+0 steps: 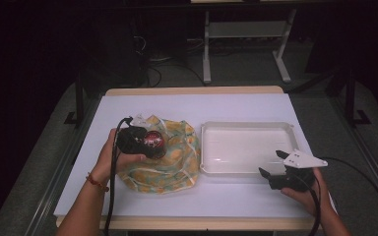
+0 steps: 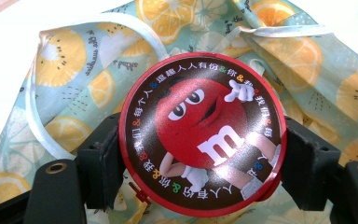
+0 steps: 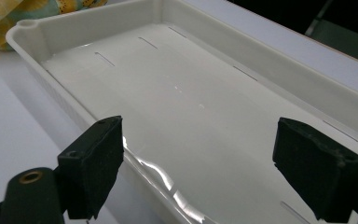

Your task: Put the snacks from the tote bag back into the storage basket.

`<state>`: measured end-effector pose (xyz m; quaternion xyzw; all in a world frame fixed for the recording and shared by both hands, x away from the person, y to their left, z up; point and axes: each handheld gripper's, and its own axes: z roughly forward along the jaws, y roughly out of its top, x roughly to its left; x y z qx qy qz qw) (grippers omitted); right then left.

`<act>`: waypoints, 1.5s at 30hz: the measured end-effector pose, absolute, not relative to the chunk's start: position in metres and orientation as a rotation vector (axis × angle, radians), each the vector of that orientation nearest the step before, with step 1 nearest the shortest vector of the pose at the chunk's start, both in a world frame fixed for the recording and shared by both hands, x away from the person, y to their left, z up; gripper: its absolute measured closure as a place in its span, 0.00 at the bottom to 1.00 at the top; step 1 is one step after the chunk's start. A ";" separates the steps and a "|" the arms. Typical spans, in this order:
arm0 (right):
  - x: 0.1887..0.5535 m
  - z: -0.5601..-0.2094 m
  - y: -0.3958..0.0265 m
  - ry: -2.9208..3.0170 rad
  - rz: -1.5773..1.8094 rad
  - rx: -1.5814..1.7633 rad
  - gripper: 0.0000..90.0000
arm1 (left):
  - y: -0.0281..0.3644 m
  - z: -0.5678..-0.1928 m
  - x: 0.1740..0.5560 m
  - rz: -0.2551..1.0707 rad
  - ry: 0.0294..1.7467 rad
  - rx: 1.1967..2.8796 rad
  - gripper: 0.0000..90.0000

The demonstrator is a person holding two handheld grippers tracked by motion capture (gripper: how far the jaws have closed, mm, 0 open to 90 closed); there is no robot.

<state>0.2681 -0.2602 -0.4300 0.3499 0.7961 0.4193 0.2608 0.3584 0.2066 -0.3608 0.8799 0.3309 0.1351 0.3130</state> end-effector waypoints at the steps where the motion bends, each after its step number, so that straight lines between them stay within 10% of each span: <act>1: 0.268 -0.430 -0.260 2.155 1.136 0.948 0.17 | 0.207 -0.360 0.358 0.352 0.875 2.320 0.28; 45: 0.267 -0.428 -0.263 2.134 1.141 0.959 0.17 | 0.190 -0.326 0.359 0.399 0.884 2.270 0.28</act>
